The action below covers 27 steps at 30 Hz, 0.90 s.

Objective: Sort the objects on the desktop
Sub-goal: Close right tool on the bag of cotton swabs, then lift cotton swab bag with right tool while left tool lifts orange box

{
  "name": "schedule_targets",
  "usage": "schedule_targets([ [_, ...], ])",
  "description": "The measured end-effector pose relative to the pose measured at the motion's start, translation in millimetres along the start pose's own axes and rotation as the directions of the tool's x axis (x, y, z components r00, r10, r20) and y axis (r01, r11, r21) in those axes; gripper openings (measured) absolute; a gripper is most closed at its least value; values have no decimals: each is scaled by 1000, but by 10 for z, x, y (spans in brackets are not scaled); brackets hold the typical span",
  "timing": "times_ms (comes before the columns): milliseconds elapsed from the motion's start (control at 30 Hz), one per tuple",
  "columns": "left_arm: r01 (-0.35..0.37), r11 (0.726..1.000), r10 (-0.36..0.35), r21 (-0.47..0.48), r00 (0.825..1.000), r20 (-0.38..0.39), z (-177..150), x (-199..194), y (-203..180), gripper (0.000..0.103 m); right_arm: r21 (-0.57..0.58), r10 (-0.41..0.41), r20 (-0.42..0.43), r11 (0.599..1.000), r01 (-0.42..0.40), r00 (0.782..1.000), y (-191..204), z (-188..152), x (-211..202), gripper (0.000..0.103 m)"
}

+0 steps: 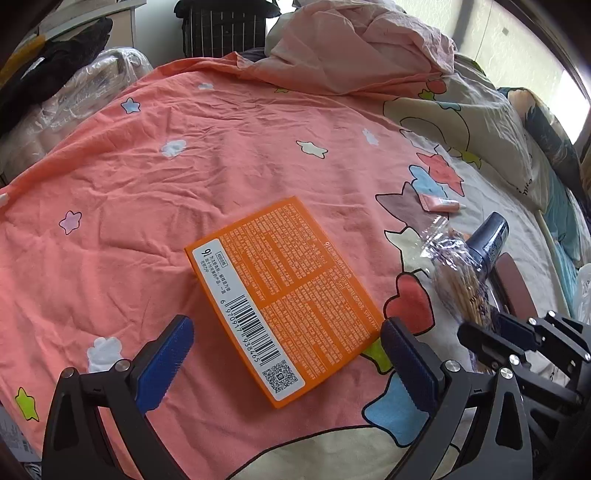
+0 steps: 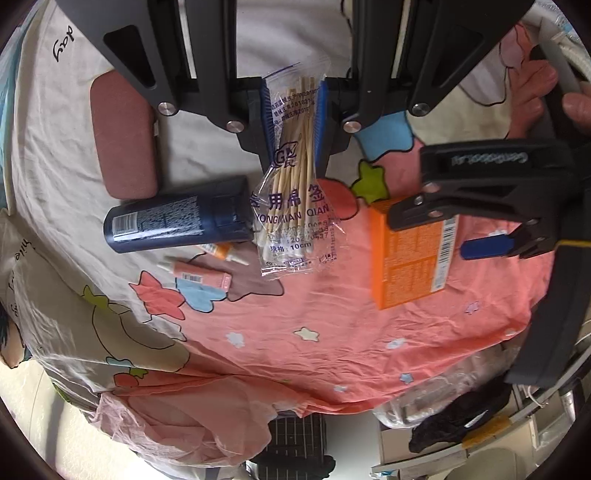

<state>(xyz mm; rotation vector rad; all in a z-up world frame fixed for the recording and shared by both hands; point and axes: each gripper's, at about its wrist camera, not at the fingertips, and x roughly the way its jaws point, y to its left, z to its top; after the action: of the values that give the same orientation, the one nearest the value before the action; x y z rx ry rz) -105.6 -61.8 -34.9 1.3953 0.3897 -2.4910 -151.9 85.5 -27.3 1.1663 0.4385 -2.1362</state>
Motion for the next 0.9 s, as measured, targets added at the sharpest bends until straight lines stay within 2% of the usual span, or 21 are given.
schedule_targets([
  [233,7,1000,-8,-23,1000,-2,56,14,41,103,-15,-12,-4,1000,12,1000,90,46,75,18],
  [433,19,999,-20,-25,1000,-25,74,66,-60,103,10,21,0,1000,-21,1000,39,-41,13,18],
  [567,26,995,-30,-97,999,-34,73,81,-42,103,5,36,1,999,-36,999,55,-47,-1,18],
  [900,-11,990,4,-141,999,-52,136,250,17,103,-2,68,3,998,-68,998,91,-59,0,18],
])
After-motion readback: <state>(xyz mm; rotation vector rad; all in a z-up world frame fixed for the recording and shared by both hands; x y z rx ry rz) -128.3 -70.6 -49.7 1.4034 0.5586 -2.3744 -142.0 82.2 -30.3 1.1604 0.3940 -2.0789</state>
